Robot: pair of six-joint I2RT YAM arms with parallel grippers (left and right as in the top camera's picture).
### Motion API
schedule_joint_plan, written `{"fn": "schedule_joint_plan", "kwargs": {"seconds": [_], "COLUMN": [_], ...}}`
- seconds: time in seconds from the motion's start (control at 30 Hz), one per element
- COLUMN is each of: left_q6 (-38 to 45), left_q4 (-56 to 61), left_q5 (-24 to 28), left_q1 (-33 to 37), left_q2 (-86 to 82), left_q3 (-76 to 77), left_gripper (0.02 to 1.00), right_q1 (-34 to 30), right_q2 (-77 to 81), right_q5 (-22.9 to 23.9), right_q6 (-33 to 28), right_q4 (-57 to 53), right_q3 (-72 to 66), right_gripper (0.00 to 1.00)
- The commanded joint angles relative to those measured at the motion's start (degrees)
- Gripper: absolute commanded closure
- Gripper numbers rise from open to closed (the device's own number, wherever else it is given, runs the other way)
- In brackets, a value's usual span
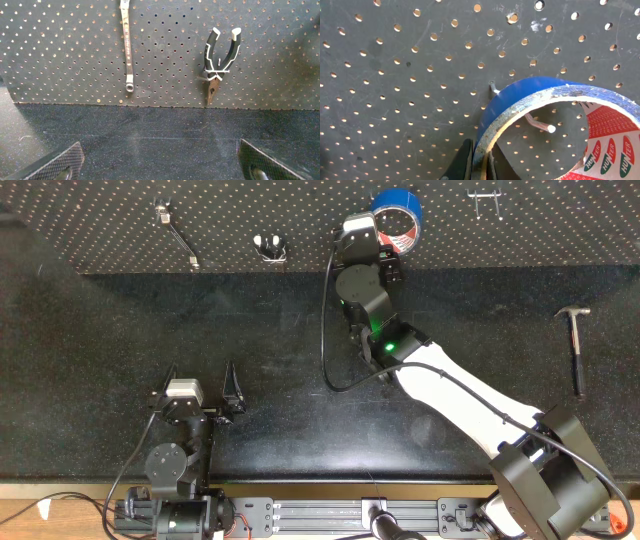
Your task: Place Tools Onto Pegboard
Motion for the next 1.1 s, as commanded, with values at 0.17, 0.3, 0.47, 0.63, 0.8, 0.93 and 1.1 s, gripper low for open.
{"fn": "schedule_joint_plan", "kwargs": {"seconds": [0.17,0.3,0.47,0.63,0.8,0.93,1.1], "left_q6": [1.0,1.0,1.0,1.0,1.0,1.0,1.0], "left_q4": [-0.3,-0.3,-0.4,-0.3,-0.3,-0.3,-0.3], "left_q5": [0.8,0.8,0.8,0.8,0.8,0.8,0.8], "left_q1": [0.2,0.2,0.2,0.2,0.2,0.2,0.2], "left_q2": [-0.5,-0.5,-0.5,-0.5,-0.5,-0.5,-0.5], "left_q3": [-0.1,-0.1,-0.1,-0.1,-0.1,-0.1,-0.1], "left_gripper": [0.023,0.023,0.023,0.023,0.02,0.023,0.023], "right_q1": [-0.6,-0.7,-0.6,-0.6,-0.6,-0.6,-0.7], "right_q2": [1.7,1.7,1.7,1.3,-1.8,-5.5,-9.9], "right_q5": [0.9,0.2,0.2,-0.2,-0.6,-1.7,-4.5], "right_q6": [-0.9,-0.8,-0.8,-0.8,-0.8,-0.8,-0.8], "right_q4": [3.1,3.1,3.1,3.0,-4.2,-10.0,-18.5], "right_q3": [1.0,1.0,1.0,1.0,1.0,1.0,1.0], "right_gripper": [0.923,0.923,0.272,0.038,0.036,0.036,0.034]}}
